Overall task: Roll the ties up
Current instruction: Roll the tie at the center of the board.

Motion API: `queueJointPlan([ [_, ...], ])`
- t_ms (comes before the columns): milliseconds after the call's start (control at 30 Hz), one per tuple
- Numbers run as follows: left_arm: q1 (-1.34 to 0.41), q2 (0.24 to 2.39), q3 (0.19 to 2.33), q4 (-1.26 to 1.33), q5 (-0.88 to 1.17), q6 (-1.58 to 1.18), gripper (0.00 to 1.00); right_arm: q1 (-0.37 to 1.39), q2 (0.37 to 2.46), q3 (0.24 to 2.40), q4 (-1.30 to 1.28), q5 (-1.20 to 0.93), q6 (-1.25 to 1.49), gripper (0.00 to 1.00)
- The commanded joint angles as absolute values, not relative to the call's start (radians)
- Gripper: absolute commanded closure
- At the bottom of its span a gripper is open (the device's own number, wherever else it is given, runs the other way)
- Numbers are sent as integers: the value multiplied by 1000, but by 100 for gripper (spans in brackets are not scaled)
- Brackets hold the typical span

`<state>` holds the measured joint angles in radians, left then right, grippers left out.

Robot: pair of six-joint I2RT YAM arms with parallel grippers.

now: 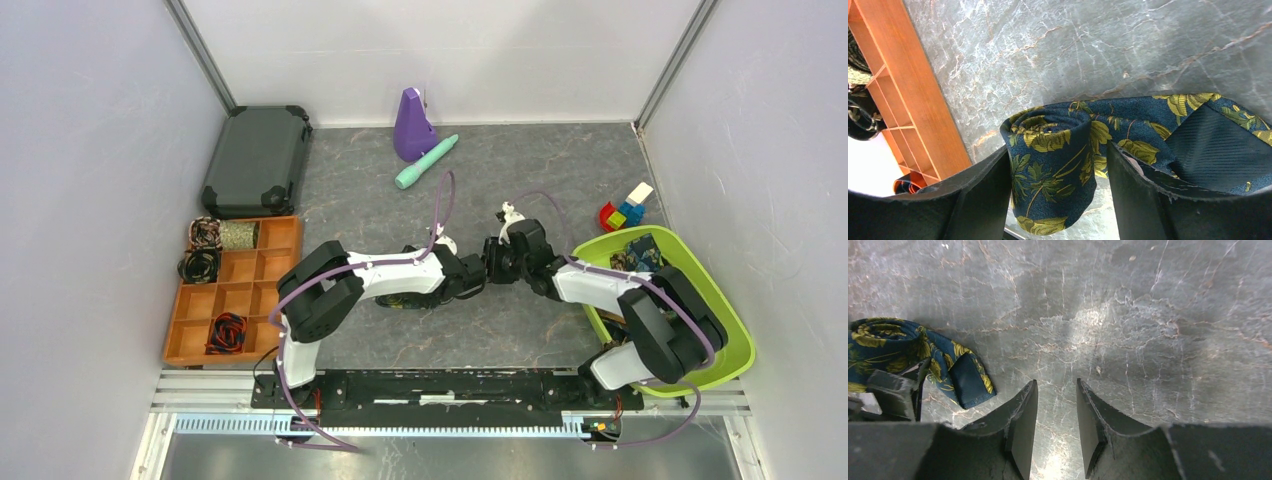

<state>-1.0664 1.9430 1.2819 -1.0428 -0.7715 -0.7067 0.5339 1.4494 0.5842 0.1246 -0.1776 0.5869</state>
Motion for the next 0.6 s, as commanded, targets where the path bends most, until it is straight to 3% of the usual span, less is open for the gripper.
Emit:
queueJointPlan([
  [0, -1082, 1914, 1333, -1038, -732, -742, 27, 541, 1479, 571, 198, -228, 603, 60],
  [567, -1102, 1850, 1381, -1077, -710, -759, 22, 605, 1556, 567, 260, -246, 630, 64],
])
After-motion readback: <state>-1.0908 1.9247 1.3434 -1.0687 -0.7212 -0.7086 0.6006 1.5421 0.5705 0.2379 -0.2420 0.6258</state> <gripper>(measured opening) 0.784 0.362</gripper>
